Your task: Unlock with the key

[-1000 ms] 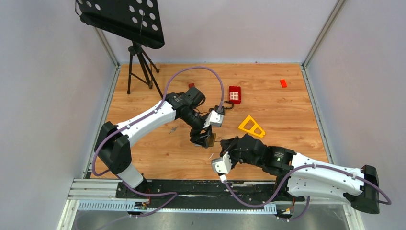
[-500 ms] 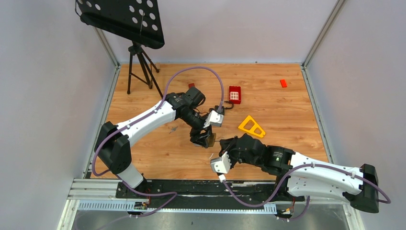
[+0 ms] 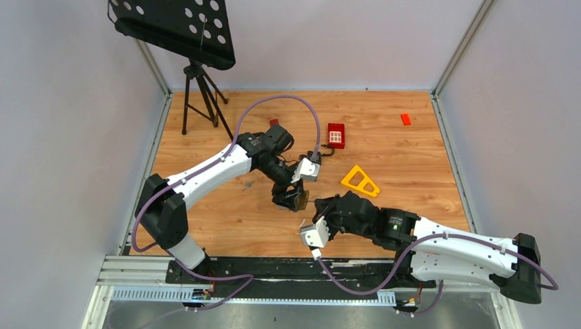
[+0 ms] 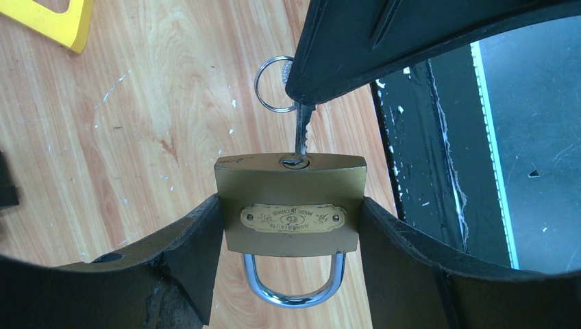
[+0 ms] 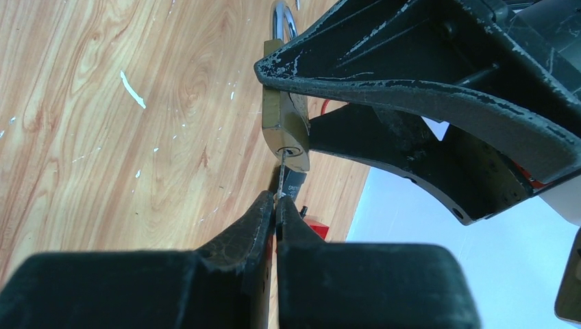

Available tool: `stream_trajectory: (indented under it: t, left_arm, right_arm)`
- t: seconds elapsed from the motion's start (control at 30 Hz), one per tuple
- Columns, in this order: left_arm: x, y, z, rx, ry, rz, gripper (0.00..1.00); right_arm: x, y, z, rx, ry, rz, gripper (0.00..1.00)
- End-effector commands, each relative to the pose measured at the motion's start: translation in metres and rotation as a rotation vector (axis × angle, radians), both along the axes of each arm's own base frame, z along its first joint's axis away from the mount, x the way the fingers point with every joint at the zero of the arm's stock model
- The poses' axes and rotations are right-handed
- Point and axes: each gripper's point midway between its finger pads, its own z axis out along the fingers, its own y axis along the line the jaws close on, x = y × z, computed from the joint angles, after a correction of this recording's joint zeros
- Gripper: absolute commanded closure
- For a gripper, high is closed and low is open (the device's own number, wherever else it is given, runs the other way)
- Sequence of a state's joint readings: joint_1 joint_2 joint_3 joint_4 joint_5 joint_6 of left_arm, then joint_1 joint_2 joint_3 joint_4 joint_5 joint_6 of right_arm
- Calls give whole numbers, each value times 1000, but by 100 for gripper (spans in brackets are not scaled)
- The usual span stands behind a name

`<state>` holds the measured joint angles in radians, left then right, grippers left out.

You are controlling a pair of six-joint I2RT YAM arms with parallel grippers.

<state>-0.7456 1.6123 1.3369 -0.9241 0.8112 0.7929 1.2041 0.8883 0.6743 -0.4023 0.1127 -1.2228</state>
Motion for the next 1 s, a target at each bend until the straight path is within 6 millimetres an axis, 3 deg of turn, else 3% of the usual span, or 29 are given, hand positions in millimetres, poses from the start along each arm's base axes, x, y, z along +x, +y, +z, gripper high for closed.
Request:
stream_trajectory:
  t: [0.0, 0.97]
  left_arm:
    - [-1, -11, 35, -122, -36, -39, 100]
    - [-5, -10, 34, -127, -29, -47, 100]
  right_arm:
    - [5, 10, 27, 69, -38, -8, 100]
    - [7, 14, 28, 74, -45, -15, 100]
